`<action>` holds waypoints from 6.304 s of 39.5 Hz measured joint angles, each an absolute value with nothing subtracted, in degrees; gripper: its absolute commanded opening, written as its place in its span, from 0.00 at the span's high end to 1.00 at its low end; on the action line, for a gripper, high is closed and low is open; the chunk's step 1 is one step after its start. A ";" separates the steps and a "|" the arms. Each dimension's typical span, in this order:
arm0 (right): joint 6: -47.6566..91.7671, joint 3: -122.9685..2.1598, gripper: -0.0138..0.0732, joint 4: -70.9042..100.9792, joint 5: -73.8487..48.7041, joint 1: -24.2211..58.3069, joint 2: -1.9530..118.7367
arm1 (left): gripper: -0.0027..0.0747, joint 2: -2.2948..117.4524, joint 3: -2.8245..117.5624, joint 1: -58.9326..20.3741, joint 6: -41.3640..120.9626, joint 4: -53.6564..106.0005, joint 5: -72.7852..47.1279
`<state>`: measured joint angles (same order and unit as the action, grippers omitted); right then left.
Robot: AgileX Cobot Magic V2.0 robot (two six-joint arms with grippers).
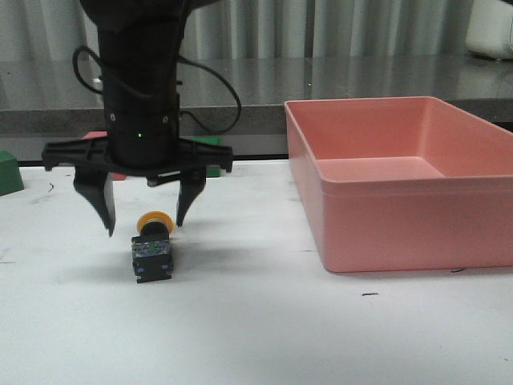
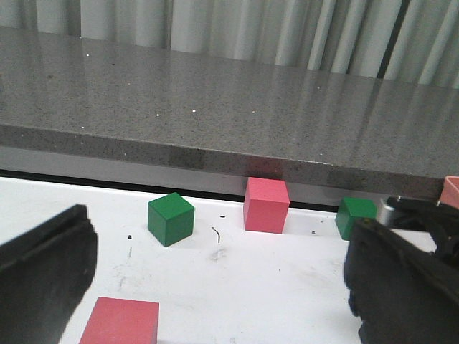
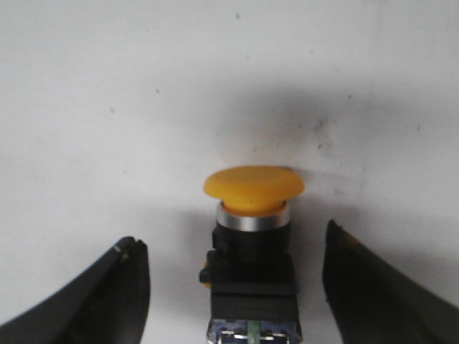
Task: Place and stand button with both arms
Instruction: 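Lower the button onto the table and open the right gripper, then raise the right gripper away from the button, then lower the left gripper over the button and grasp its body, then lift and rotate the button upright with the left gripper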
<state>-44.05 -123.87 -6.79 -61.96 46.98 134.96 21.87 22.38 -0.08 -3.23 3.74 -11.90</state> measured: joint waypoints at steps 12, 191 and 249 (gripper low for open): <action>-43.12 -131.21 0.92 -7.48 -70.05 46.98 133.48 | 0.10 21.87 22.38 -0.08 -3.23 3.74 -11.90; -6.54 -20.82 0.92 -8.53 -26.97 6.43 7.19 | 0.71 118.67 85.45 -25.43 -12.46 7.60 -54.68; -6.54 -20.82 0.92 -8.55 -26.93 6.43 7.19 | 0.72 99.08 24.84 -25.43 0.00 -1.03 60.77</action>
<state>-6.54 -20.82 -8.55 -26.93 6.43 7.19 99.08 24.84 -25.43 0.00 -1.03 60.77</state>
